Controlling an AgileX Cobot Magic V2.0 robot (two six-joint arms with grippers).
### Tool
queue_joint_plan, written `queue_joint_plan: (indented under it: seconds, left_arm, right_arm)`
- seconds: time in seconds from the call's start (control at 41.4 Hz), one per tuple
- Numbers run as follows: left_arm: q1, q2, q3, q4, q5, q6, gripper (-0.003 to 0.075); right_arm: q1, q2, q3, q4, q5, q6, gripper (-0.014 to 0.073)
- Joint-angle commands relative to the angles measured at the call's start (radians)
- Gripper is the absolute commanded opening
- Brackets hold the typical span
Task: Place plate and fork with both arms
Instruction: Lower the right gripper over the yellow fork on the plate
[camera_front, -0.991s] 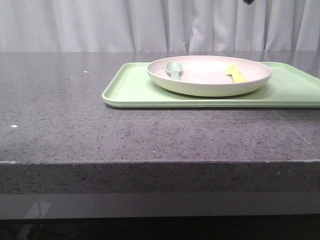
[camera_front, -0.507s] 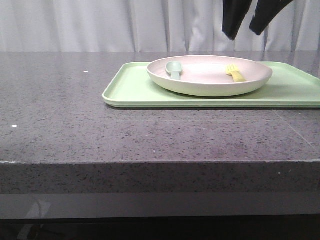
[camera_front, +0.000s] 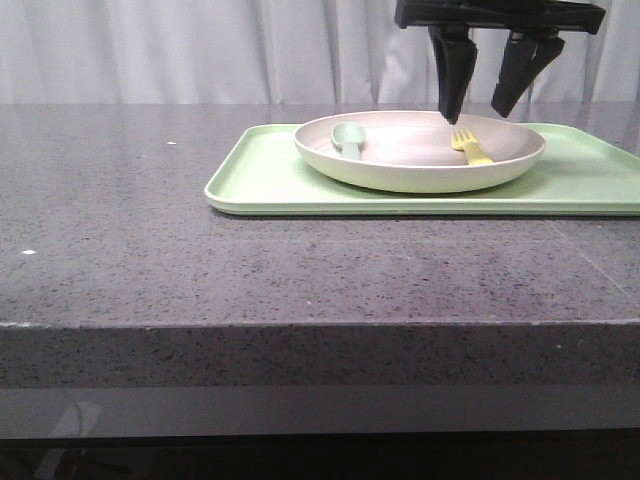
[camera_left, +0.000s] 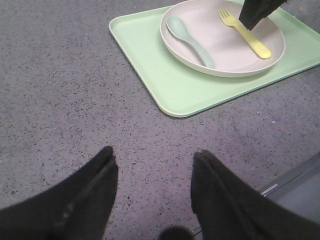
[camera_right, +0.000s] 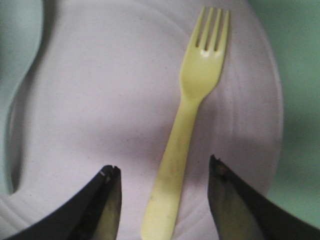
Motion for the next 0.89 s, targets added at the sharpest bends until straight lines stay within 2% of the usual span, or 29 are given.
queue_joint_plan:
  seconds: [0.0,0.87]
  left_arm:
    - [0.002,-0.005,-0.027,-0.025,-0.069,0.002,0.0347]
    - [0.002,-0.005,-0.027,-0.025,-0.069,0.002,0.0347]
  right_arm:
    - [-0.014,-0.039,-0.034,-0.012,0.036,0.007,0.0413]
    - [-0.022,0.020,-0.034,-0.012,-0.114,0.011,0.0413]
